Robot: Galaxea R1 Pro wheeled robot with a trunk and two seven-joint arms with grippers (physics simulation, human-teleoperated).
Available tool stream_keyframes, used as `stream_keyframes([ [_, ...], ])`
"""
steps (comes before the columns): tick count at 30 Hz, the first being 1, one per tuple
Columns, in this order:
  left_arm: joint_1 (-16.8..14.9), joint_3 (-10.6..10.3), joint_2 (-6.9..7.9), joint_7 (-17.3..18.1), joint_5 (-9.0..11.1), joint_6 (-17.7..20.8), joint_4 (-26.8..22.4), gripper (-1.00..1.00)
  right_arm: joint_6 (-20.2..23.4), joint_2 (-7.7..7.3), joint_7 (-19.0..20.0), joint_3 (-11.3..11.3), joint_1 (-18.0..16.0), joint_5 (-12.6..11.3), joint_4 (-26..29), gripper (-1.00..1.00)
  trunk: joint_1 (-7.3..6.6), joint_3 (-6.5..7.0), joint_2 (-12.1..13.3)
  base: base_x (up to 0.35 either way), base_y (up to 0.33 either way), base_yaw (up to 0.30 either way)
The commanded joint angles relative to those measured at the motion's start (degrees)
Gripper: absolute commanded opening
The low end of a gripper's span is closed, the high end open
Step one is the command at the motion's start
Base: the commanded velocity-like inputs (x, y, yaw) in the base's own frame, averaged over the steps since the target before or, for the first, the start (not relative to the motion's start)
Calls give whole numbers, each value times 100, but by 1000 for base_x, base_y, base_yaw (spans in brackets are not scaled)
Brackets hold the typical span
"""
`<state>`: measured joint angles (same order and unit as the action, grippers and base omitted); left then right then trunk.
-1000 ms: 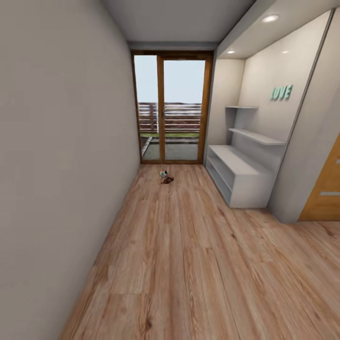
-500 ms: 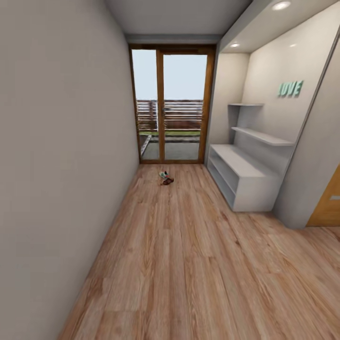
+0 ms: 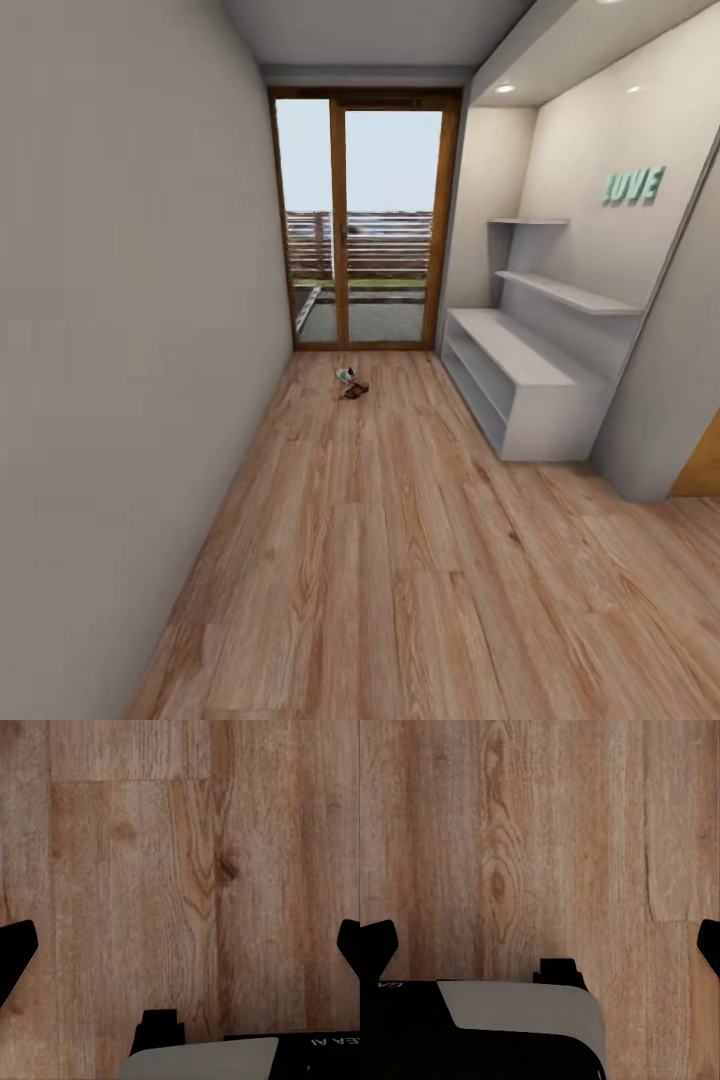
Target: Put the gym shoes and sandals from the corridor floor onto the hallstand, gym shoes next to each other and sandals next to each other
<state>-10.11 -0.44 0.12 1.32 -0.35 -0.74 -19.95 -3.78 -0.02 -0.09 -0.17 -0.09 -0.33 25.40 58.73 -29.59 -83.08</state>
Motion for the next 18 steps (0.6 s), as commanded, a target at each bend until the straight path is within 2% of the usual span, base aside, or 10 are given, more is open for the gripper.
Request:
stream_keyframes([
  [1,0,0,1,0,0,1,0,100,0,0,0,0,0,1,0,100,0,0,0,335,0,0],
  [18,0,0,-1,0,0,-2,3,100,0,2,18,20,0,10,0,100,0,0,0,335,0,0],
])
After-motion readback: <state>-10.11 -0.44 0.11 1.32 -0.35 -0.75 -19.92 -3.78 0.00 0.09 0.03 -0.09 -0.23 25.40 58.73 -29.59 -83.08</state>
